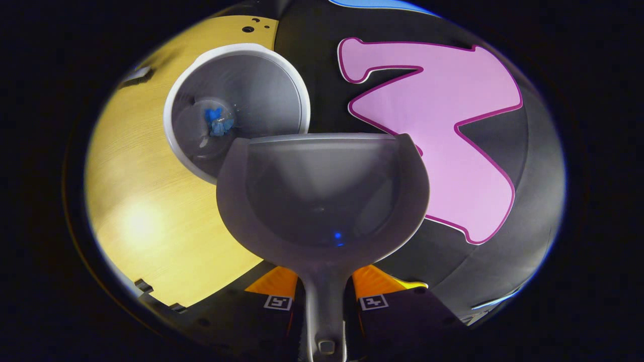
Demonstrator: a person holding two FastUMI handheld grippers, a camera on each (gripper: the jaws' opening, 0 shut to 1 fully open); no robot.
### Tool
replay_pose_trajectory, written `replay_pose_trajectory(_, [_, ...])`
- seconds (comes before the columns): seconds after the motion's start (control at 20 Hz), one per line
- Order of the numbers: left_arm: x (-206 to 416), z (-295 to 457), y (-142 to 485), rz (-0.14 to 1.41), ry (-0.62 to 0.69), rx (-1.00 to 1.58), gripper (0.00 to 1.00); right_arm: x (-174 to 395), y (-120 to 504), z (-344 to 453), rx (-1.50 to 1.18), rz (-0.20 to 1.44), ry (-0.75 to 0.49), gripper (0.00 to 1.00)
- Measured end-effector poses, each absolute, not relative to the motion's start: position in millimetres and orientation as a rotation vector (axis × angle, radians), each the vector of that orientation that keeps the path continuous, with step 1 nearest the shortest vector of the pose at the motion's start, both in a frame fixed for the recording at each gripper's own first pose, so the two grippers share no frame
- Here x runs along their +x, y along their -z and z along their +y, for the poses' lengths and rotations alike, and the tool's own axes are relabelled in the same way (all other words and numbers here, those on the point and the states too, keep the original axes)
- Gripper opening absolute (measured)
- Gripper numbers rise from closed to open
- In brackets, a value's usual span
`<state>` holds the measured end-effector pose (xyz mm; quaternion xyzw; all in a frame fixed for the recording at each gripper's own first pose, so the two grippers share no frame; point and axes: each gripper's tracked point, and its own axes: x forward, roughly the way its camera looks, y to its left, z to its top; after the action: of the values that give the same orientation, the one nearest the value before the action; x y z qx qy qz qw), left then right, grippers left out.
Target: Pick up the small broom and dustpan from the desktop, sweep the trash into the dustpan with the broom, and then empty the trash into the garbage bin.
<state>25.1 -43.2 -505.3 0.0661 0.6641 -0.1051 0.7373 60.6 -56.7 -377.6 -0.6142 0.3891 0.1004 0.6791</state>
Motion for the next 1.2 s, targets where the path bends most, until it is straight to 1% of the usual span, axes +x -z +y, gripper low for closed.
replay_pose_trajectory(0.15, [25,-44,505,1.458,0.227,0.143,0.23,56,381,-54,-1.266,0.875,-0.22,0.34])
replay_pose_trajectory(0.4, [24,-43,507,1.461,0.23,0.15,0.23,31,382,-34,-0.945,0.857,-0.214,0.34])
replay_pose_trajectory(0.65, [24,-43,506,1.465,0.23,0.154,0.23,8,380,-9,-0.475,0.834,-0.204,0.34])
replay_pose_trajectory(0.8, [24,-43,506,1.463,0.224,0.155,0.23,-13,367,2,-0.225,0.804,-0.207,0.34])
replay_pose_trajectory(0.95, [24,-43,506,1.46,0.223,0.16,0.22,-32,364,4,-0.14,0.769,-0.211,0.34])
replay_pose_trajectory(1.0, [24,-43,506,1.459,0.225,0.161,0.23,-51,362,6,-0.131,0.764,-0.219,0.34])
replay_pose_trajectory(1.05, [24,-43,507,1.459,0.224,0.161,0.23,-72,362,8,-0.121,0.767,-0.233,0.34])
replay_pose_trajectory(1.2, [24,-43,506,1.463,0.227,0.164,0.23,-140,386,23,-0.088,0.816,-0.28,0.34])
